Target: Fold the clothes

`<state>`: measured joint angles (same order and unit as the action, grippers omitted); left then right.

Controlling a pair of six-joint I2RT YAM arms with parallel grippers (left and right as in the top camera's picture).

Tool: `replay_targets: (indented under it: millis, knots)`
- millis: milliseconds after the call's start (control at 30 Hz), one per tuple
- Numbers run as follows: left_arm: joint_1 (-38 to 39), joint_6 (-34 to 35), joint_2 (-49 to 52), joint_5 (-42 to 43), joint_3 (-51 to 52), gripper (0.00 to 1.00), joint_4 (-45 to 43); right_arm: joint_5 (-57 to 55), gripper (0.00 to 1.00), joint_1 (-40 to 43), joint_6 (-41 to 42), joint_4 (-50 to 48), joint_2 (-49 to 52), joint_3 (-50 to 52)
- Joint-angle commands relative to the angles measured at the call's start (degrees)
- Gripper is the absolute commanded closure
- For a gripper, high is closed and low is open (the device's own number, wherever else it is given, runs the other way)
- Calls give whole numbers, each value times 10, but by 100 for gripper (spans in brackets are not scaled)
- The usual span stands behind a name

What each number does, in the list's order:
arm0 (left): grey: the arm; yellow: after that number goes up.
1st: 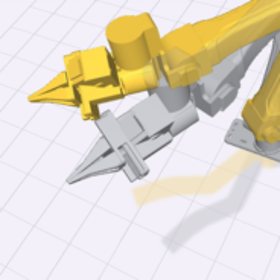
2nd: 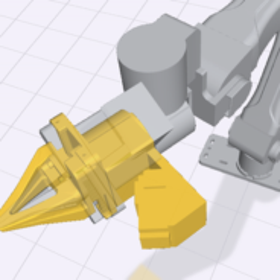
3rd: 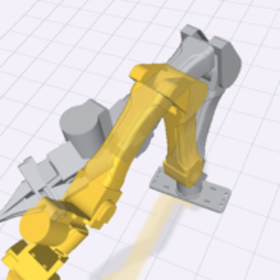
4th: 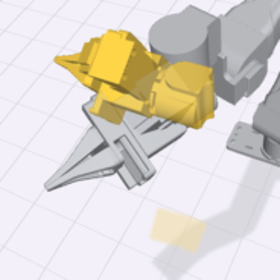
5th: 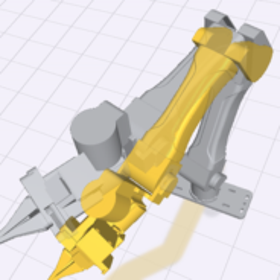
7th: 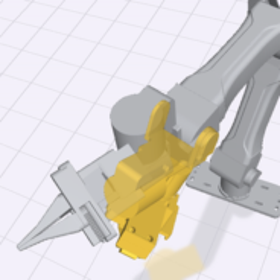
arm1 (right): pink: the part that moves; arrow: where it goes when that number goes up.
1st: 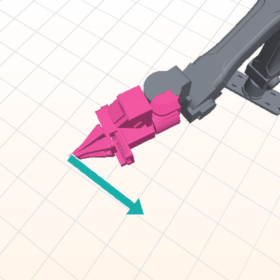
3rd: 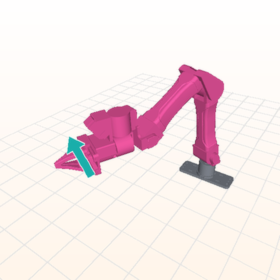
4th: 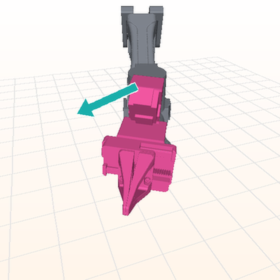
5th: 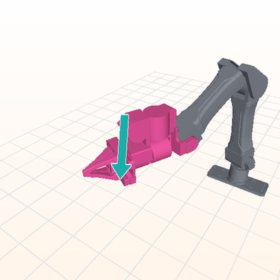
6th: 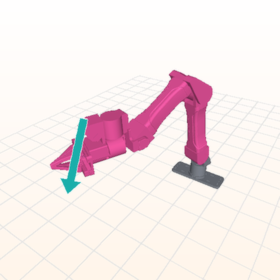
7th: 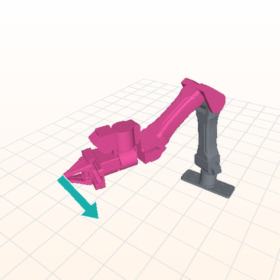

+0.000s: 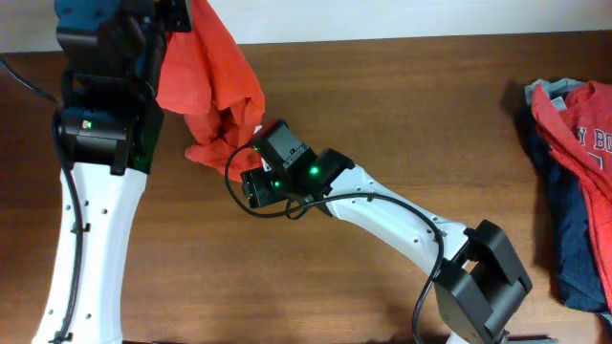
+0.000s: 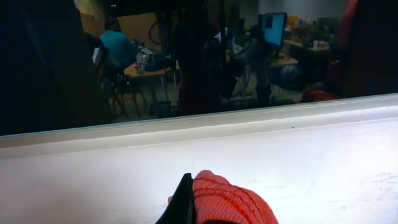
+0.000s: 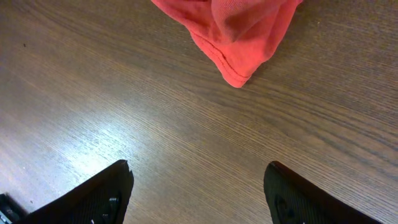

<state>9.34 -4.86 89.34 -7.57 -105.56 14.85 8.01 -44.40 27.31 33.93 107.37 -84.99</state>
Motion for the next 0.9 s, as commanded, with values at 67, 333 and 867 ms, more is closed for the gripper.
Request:
replay_targets:
  millis: [67,333,867]
  knots:
    - [2,6,-21,-4,-15,100,3,-12,28,-2,6,-3,-5,3]
    - [2,6,-21,-4,-15,100,7,-12,28,-2,7,-4,-5,3]
    - [2,6,-21,-4,-15,99,15,-12,28,-2,7,-14,-5,3]
